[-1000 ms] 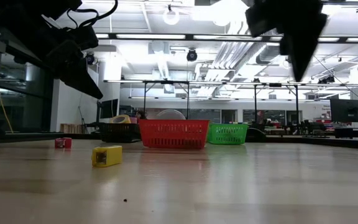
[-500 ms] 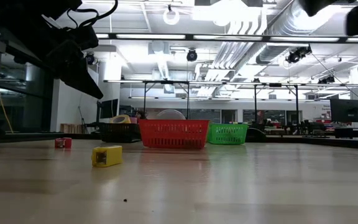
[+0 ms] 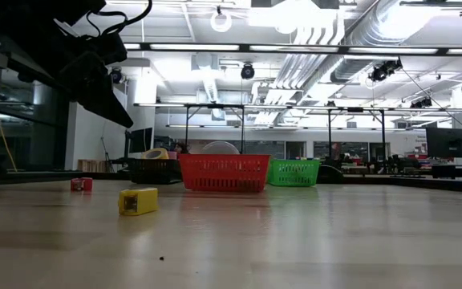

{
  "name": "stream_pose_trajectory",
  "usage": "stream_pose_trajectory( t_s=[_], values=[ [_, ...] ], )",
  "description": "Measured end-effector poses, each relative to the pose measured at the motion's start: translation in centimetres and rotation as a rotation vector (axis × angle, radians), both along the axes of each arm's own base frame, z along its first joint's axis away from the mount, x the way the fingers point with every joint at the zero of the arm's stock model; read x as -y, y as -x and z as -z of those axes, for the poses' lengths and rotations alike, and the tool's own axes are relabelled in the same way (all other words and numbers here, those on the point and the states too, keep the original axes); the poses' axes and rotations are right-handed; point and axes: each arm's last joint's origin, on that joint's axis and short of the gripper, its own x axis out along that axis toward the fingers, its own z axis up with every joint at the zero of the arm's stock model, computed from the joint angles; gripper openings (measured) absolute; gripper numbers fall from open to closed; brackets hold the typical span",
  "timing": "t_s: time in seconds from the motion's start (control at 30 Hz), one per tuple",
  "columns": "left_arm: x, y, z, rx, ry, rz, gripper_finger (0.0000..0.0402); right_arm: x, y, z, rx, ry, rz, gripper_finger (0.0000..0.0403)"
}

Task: Pick and place Stapler, Stapler remover, tape
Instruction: Put the bottom right red stapler into the red basket

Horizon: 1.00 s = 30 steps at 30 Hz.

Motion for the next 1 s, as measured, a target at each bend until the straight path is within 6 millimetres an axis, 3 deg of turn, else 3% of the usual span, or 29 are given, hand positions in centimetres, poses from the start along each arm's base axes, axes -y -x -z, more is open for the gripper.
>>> stream_pose_trajectory(
  t_s=[0.23,0.5,1.0],
  values=[
    [0.0,0.0,0.0,0.000,-0.001,-0.001,0.0102,-1.9,-0.8,3.2,-0.086,0.021,-0.048,0.0267],
    [0.0,0.0,0.0,0.000,-0.001,-0.001,0.0102,-3.1,-1.8,5.9,-0.114,0.024,-0.086,0.0300],
    [0.0,0.0,0.0,0.000,-0.002,-0.001,0.0102,-2.7,-1.6,6.4,-0.108,0.144,-0.083,0.0305]
  ],
)
